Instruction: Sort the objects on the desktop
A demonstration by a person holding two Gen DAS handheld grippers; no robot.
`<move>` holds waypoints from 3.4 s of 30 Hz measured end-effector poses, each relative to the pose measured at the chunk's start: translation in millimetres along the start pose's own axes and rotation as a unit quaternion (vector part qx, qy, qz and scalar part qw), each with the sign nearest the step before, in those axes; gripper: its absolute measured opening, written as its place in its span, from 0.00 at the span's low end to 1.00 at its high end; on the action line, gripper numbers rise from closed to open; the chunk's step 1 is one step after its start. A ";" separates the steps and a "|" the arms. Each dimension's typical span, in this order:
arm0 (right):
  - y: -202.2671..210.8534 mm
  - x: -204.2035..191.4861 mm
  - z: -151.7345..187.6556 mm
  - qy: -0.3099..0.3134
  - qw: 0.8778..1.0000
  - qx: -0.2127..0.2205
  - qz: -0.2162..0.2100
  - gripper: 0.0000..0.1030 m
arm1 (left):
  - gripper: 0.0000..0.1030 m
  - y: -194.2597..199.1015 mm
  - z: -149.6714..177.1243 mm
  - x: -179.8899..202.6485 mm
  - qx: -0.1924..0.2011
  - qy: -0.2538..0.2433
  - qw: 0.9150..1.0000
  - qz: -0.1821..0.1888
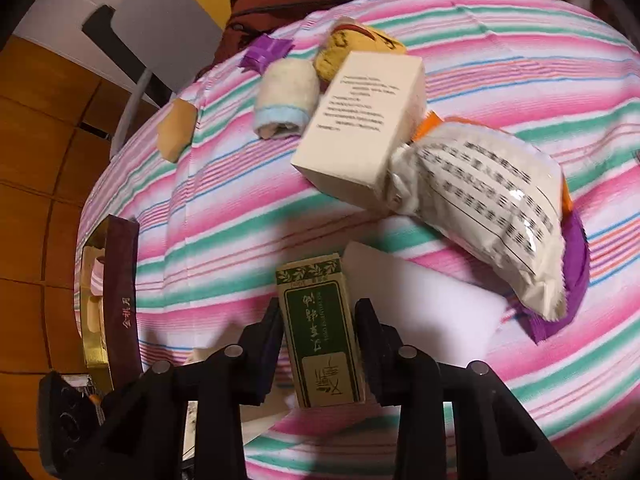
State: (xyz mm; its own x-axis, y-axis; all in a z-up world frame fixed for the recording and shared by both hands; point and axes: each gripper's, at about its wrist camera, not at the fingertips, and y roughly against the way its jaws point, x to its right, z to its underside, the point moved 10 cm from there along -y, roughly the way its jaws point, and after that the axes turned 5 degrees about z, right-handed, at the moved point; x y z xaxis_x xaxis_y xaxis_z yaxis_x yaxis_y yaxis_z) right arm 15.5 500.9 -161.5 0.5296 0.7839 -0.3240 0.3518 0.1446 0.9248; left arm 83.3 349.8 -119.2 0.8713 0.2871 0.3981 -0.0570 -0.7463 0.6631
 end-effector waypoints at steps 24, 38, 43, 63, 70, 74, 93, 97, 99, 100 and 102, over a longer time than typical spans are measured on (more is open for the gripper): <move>-3.0 -144.4 27.1 0.105 0.992 0.037 -0.053 0.32 | 0.51 144.1 27.1 -86.1 0.146 0.153 0.976 -0.051; -20.5 -311.0 65.6 0.191 0.971 0.002 -0.140 0.32 | 0.51 239.9 87.4 -187.8 0.175 0.238 0.939 -0.176; -45.8 -350.2 68.7 0.198 0.969 -0.026 -0.144 0.32 | 0.51 256.2 108.3 -211.7 0.156 0.251 0.934 -0.202; -77.9 -373.9 78.4 0.135 0.979 -0.028 -0.150 0.63 | 0.51 261.5 150.4 -247.5 0.050 0.237 0.928 -0.284; -61.0 -369.2 82.4 0.132 0.976 -0.014 -0.170 0.67 | 0.76 286.7 143.5 -249.6 0.094 0.262 0.914 -0.293; -54.3 -368.6 84.6 0.131 0.975 -0.010 -0.181 0.69 | 0.76 303.3 141.8 -248.9 0.112 0.270 0.901 -0.320; -11.5 -256.6 51.0 0.085 0.987 0.061 -0.119 0.76 | 0.76 294.0 107.5 -229.4 0.147 0.283 0.884 -0.342; -4.8 -209.1 40.1 0.056 0.992 0.069 -0.089 0.76 | 0.76 277.2 78.8 -206.5 0.164 0.248 0.899 -0.321; 0.7 -181.7 34.7 0.044 0.993 0.076 -0.073 0.76 | 0.76 263.9 66.2 -196.9 0.161 0.234 0.908 -0.307; 2.6 -171.2 33.0 0.037 0.994 0.078 -0.068 0.76 | 0.76 256.0 59.3 -191.2 0.160 0.227 0.913 -0.298; 9.3 -147.4 28.2 0.017 0.995 0.083 -0.059 0.76 | 0.76 241.4 46.1 -179.6 0.155 0.213 0.922 -0.283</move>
State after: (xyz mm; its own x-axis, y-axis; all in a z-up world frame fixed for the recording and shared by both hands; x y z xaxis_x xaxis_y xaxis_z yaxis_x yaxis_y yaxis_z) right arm -37.5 369.7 -110.7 0.4519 0.7874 -0.4193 0.5344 0.1374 0.8340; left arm -64.4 90.4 -59.9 0.4443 0.8439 0.3008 0.5483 -0.5216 0.6537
